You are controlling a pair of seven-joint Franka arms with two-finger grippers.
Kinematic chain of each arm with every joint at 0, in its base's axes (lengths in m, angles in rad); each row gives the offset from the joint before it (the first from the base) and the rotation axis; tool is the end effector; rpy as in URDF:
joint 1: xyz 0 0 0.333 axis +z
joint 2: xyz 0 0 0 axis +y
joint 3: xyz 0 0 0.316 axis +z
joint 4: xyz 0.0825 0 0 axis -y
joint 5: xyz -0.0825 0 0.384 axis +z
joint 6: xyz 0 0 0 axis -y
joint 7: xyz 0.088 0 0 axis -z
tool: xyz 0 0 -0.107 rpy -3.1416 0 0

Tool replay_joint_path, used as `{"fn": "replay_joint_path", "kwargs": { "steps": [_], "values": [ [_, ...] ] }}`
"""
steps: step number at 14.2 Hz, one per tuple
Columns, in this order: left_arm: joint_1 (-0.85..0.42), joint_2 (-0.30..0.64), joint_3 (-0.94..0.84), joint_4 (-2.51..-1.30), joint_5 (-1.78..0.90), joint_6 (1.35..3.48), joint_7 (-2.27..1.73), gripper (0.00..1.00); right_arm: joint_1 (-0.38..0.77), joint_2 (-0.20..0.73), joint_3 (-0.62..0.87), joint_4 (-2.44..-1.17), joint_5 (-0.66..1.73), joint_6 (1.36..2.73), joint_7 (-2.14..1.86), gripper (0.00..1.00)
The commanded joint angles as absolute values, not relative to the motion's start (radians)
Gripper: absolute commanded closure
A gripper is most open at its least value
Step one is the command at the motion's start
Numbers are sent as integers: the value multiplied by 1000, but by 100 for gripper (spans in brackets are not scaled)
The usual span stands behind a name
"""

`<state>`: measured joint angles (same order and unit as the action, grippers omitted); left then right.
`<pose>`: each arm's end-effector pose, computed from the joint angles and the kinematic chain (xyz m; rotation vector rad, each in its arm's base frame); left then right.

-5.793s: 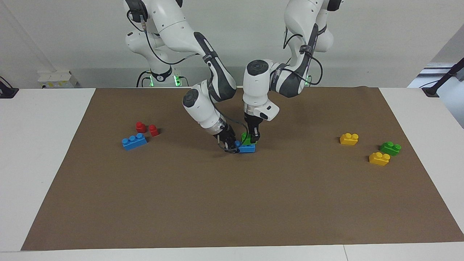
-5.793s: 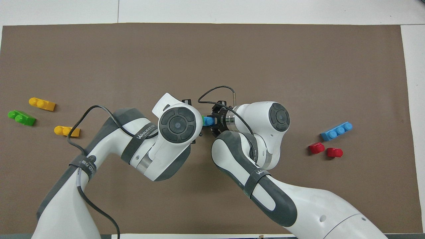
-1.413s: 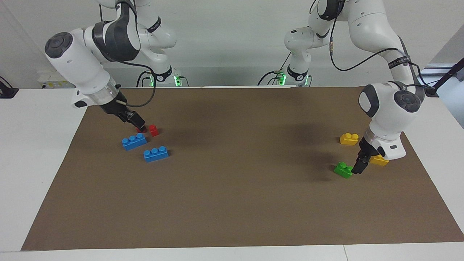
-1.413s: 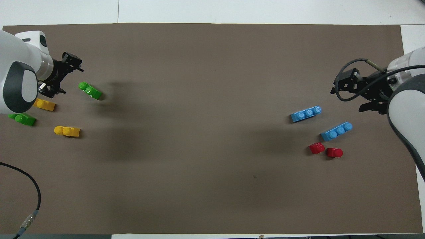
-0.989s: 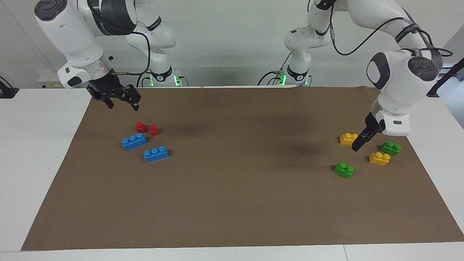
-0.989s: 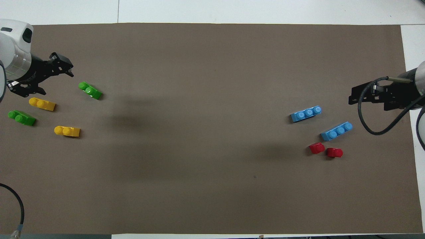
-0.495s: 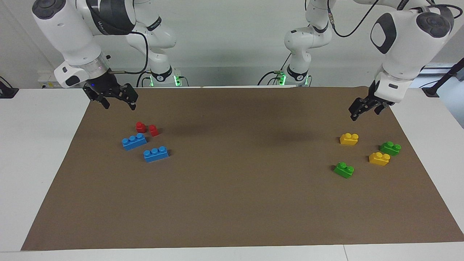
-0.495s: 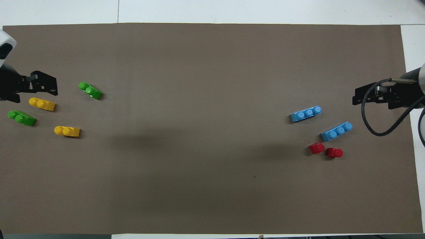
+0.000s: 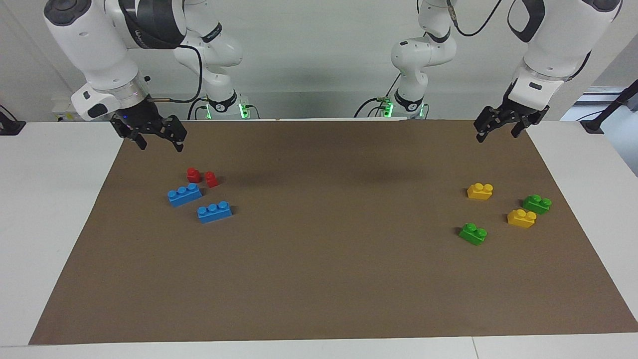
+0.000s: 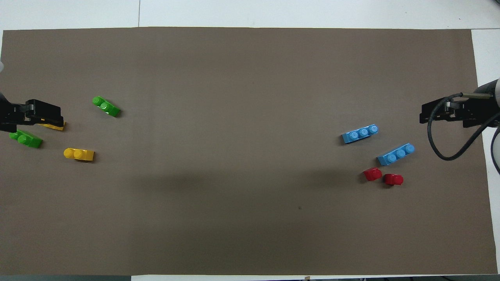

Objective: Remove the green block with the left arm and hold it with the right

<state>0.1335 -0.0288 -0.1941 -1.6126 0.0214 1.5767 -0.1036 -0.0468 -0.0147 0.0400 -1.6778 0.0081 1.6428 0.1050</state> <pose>0.5448 -0.0323 0.6209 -3.1134 -0.0668 0.0084 0.5536 -0.0028 0.5882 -3.1300 0.1762 0.0324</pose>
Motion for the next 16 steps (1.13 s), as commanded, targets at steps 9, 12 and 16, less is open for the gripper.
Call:
{"fn": "replay_joint_path", "kwargs": {
  "steps": [9, 12, 16],
  "values": [
    [137, -64, -186, -1658, -31, 1586, -48, 0, -55, -5, 49, -1654, -29, 1624, 34, 0],
    [135, -64, -186, -1658, -31, 1586, -51, 0, -54, -6, 49, -1652, -29, 1624, 34, 0],
    [135, -64, -186, -1657, -31, 1586, -51, 0, -54, -6, 49, -1652, -28, 1624, 35, 0]
  ]
}}
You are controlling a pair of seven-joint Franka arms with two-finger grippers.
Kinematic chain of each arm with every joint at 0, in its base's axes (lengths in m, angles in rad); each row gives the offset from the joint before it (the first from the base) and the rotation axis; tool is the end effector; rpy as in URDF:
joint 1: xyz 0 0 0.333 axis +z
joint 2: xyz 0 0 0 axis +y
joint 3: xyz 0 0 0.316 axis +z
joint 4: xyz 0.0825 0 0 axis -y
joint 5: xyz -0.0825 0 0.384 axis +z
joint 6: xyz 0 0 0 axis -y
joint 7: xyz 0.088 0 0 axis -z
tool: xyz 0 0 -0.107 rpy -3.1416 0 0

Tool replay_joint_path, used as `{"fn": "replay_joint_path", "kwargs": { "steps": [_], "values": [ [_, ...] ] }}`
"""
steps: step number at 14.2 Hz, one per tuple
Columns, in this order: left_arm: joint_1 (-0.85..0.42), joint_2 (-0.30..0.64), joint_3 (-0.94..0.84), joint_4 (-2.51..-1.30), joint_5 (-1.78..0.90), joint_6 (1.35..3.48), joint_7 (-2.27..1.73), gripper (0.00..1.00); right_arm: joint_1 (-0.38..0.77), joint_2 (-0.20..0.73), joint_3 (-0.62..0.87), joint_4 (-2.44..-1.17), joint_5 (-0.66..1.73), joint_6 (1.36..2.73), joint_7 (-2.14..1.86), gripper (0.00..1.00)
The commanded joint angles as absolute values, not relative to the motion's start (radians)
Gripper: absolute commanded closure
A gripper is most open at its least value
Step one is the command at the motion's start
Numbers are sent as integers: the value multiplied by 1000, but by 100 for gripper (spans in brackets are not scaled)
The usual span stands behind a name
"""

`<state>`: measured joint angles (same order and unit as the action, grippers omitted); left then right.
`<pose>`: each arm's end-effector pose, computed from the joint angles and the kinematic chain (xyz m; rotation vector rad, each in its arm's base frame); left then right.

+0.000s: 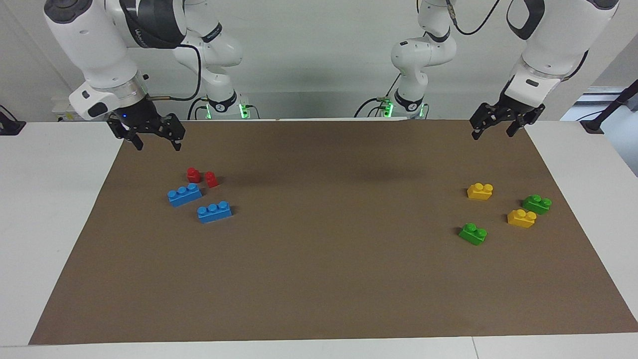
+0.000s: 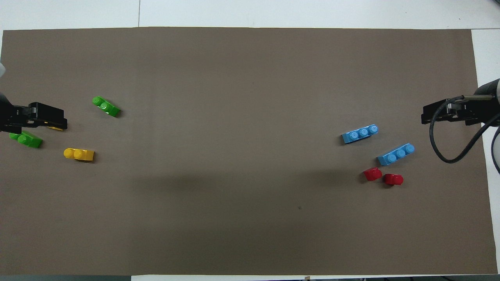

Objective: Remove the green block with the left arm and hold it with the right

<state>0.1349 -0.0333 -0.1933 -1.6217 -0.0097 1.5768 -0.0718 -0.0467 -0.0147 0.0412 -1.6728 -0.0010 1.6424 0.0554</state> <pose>0.5432 -0.0346 0.6189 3.1389 0.0214 -0.0195 0.5539 -0.0030 0.5905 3.1380 -0.0955 -0.0246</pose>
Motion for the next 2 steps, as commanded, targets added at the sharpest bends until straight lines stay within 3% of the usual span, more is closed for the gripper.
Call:
{"fn": "replay_joint_path", "kwargs": {
  "steps": [1, 2],
  "values": [
    [135, -64, -186, -1657, -31, 1588, -51, 0, -52, -6, 49, -1652, -29, 1624, 35, 0],
    [135, -64, -186, -1657, -31, 1588, -51, 0, -52, -6, 49, -1652, -29, 1624, 35, 0]
  ]
}}
